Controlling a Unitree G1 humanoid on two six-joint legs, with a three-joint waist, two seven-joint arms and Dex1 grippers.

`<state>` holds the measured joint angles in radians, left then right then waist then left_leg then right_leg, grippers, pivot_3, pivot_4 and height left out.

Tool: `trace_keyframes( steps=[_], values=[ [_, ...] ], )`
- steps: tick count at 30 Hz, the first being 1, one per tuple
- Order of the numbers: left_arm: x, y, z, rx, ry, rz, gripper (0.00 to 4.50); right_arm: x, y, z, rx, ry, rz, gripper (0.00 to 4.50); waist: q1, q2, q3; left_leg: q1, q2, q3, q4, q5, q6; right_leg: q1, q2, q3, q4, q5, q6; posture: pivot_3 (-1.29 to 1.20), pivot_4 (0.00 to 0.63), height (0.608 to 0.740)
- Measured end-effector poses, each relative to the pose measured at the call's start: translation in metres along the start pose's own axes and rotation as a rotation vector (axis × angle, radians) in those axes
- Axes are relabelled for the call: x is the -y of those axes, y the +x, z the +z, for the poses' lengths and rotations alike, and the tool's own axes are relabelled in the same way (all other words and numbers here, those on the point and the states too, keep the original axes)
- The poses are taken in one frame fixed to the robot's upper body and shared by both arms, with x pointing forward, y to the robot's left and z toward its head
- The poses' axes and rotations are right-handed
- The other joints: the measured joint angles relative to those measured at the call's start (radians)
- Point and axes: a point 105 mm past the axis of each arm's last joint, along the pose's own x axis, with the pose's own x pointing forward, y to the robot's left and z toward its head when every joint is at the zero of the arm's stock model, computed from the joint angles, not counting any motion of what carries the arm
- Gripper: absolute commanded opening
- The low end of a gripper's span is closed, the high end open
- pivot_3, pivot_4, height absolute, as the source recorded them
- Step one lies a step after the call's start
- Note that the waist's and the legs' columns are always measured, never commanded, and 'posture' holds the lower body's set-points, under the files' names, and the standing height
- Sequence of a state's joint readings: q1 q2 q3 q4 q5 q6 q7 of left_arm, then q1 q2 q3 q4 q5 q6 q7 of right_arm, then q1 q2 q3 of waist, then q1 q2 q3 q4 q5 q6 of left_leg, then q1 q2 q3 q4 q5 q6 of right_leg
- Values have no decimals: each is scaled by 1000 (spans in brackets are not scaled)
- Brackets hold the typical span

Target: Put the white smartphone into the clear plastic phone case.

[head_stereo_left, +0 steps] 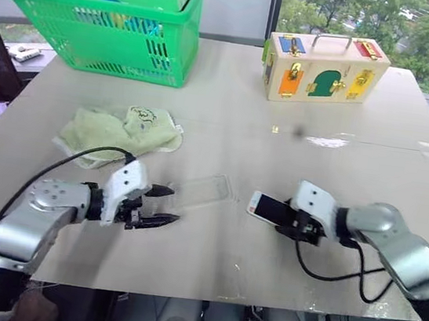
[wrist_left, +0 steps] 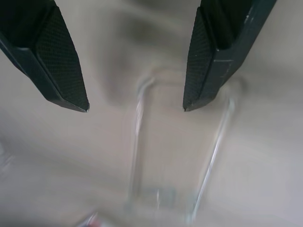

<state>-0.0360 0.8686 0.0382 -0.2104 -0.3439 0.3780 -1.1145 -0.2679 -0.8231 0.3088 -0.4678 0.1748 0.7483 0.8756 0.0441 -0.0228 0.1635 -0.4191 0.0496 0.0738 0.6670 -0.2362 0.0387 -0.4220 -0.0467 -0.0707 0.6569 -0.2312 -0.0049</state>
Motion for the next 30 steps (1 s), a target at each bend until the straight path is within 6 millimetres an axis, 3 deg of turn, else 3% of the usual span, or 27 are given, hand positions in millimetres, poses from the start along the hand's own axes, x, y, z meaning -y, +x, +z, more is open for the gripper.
trace_keyframes(
  steps=[3, 4, 5, 10, 11, 18, 24, 30],
  values=[
    [-3, 11, 4, 3, 40, -17, 3225, 1, -15, -13, -14, 39, -31, 2787, -5, 2, 1, 0, 0, 1, 0, 0, 1, 0, 0, 1, 0, 0, 0, 0, 150, 740],
    [-3, 13, 3, 4, 42, -17, 2727, 2, -18, -15, -16, 50, -39, 2787, -7, 2, 1, 0, 0, 1, 0, 0, 1, 0, 0, 1, 1, 0, 0, 0, 150, 740],
    [-5, 18, 3, -5, 57, -28, 2546, 2, -24, -18, -18, 61, -53, 2787, -8, 3, 2, 0, 0, 1, 0, 0, 1, -1, 1, 1, 1, 0, 0, 0, 150, 740],
    [-15, 31, 10, -32, 142, -77, 209, 0, -43, -21, -17, 86, -94, 2787, -7, 5, 3, 1, 3, 1, 0, 0, 1, -1, 4, 1, 2, 0, 0, 0, 150, 740],
    [-14, 33, 11, -34, 156, -97, 23, 0, -45, -20, -12, 89, -98, 2787, -7, 5, 3, 1, 3, 1, 0, 0, 1, -1, 4, 1, 3, 0, 0, 0, 150, 740],
    [-11, 44, 18, -2, 177, -180, 0, -3, -59, -19, 10, 115, -151, 2787, 0, 7, 3, 0, 0, 1, 1, 0, 1, 0, 0, 0, 2, 0, 1, 0, 150, 740],
    [10, 79, 39, 77, 213, -316, 0, -1, -77, -22, 33, 153, -187, 2787, -4, 6, 4, -3, -3, 0, 2, -1, 3, 0, 1, 1, 1, 0, 3, 0, 150, 740],
    [16, 107, 60, 95, 268, -376, 0, 2, -92, -21, 43, 140, -196, 2787, -8, 5, 4, -3, -2, -1, 2, -1, 3, -1, 9, 2, 2, 1, 6, 0, 150, 740]
  ],
)
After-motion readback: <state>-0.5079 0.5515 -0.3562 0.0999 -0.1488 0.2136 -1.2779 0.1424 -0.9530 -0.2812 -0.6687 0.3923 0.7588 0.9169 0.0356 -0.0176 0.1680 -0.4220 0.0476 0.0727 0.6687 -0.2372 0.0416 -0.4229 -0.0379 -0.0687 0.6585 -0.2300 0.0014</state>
